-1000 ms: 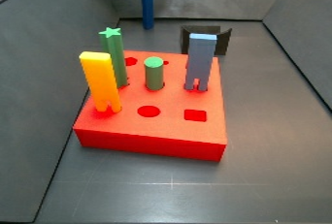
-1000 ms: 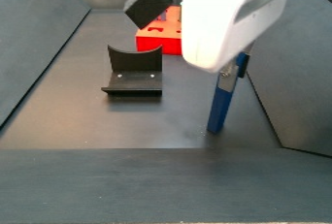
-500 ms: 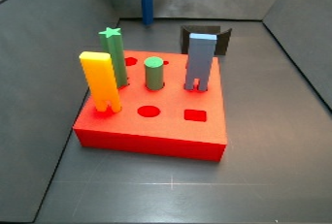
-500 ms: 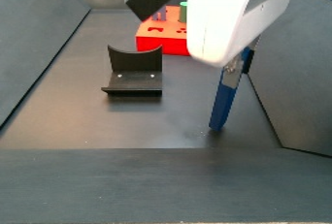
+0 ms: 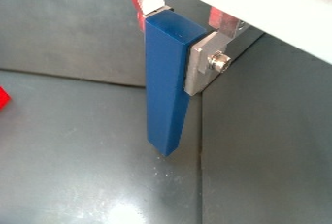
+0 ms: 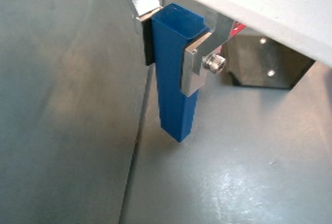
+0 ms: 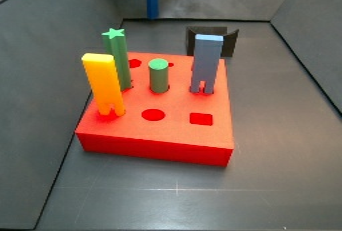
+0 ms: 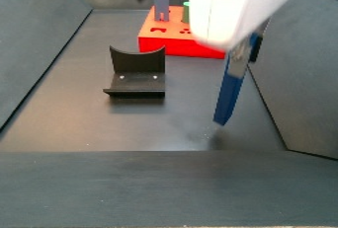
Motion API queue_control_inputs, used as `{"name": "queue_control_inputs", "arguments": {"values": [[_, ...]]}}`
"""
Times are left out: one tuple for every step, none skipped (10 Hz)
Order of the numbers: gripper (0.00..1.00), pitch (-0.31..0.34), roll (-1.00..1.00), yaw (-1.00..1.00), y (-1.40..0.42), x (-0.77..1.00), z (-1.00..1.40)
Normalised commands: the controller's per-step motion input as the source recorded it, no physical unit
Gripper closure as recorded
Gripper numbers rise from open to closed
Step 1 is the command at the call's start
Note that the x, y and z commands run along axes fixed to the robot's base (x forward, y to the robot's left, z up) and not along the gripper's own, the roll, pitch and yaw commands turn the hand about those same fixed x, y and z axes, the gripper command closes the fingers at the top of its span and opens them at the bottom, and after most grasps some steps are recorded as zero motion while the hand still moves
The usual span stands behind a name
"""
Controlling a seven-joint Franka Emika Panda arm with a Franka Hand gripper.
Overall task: Pick up the rectangle object. Move up. Move to above the board. Insert the rectangle object.
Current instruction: Move up, then move to above the board.
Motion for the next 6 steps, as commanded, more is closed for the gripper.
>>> {"name": "queue_control_inputs", "arguments": {"values": [[1.00,0.021,0.05,-0.02,-0.01,-0.05,0.51],[1.00,0.033,0.06,-0.02,-0.01,-0.04,0.41],[1.00,0.137,-0.21,0.24,0.07,0.23,1.00],[1.00,0.158,-0.21,0.23,0.08,0.25,1.00],[1.00,0.176,-0.18,0.16,0.08,0.24,1.00],[1.00,0.144,-0.15,0.12,0.07,0.22,1.00]]}}
